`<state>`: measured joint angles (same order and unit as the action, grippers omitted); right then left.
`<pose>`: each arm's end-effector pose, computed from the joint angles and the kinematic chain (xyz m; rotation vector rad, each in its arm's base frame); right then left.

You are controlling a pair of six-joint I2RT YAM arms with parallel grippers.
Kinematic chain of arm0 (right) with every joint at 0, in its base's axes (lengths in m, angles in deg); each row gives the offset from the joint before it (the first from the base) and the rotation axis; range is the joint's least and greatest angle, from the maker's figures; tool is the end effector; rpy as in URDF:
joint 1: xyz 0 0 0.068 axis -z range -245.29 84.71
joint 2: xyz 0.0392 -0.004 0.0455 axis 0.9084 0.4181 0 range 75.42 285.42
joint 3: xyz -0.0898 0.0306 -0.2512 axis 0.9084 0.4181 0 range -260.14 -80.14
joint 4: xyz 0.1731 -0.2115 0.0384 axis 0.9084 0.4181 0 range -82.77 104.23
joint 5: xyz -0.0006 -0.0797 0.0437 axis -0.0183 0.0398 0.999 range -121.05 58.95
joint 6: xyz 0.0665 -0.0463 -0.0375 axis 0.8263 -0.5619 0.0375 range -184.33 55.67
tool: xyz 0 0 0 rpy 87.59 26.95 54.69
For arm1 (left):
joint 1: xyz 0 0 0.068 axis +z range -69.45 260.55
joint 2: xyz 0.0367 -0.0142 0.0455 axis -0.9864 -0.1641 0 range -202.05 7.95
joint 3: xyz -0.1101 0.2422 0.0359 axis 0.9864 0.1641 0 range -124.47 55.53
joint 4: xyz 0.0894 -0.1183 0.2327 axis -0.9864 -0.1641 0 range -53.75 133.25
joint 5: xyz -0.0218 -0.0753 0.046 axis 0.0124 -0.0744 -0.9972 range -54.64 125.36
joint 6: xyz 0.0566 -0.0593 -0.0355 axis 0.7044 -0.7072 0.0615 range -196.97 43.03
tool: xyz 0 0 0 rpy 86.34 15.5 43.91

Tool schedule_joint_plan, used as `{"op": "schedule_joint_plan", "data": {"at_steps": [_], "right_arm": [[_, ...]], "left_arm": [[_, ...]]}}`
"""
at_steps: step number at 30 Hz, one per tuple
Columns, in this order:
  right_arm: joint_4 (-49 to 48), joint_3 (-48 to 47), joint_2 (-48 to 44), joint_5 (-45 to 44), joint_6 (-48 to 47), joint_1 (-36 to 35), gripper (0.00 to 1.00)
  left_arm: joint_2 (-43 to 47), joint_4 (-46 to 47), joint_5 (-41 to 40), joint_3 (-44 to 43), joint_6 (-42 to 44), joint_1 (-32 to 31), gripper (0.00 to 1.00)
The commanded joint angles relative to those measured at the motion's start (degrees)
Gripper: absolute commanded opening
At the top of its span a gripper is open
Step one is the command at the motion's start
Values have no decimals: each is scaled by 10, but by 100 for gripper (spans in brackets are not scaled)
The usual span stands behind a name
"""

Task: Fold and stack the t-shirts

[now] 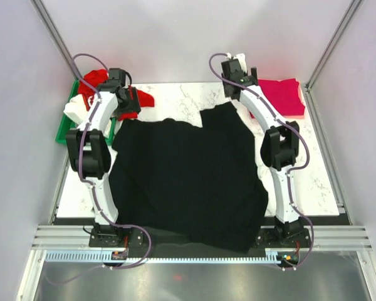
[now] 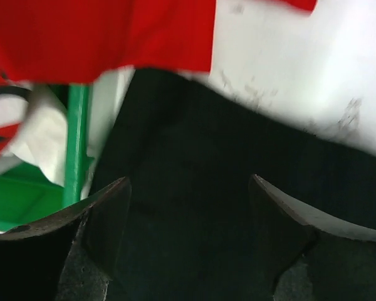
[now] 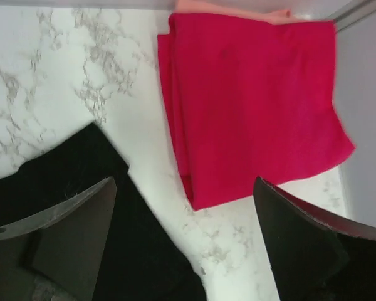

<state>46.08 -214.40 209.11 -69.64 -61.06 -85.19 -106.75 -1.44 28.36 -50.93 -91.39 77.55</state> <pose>0.5491 0.1462 0.2794 0.0485 2.1170 -0.5129 0.4868 -0.0159 0.2492 -0.2977 2.4672 0.0242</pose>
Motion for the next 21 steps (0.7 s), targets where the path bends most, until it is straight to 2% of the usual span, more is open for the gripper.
{"op": "schedule_joint_plan", "data": {"at_steps": [1,2,4,5,7,10,11,13,16,21], "right_arm": [[-8,147,-147,16,82,-6,98],[-50,206,-215,28,91,-7,98],[-85,348,-277,66,131,-7,98],[-91,388,-327,120,146,-7,98],[-109,500,-369,178,177,-6,98],[-128,605,-417,280,237,-8,98],[-135,627,-427,311,262,-7,98],[-152,684,-431,378,283,-11,98],[-168,719,-418,384,297,-17,98],[-164,716,-351,381,296,-17,97]], "left_arm": [[40,-43,28,-7,-42,1,84],[56,-30,17,31,-42,-2,83],[123,-9,9,96,-40,-8,83],[146,-1,8,118,-40,-16,83],[211,23,9,166,-40,-28,81],[280,51,18,270,-64,-46,81],[291,61,34,320,-75,-48,80],[310,92,47,369,-95,-52,79],[313,125,52,449,-115,-53,78],[242,159,67,475,-139,-53,75]]}}
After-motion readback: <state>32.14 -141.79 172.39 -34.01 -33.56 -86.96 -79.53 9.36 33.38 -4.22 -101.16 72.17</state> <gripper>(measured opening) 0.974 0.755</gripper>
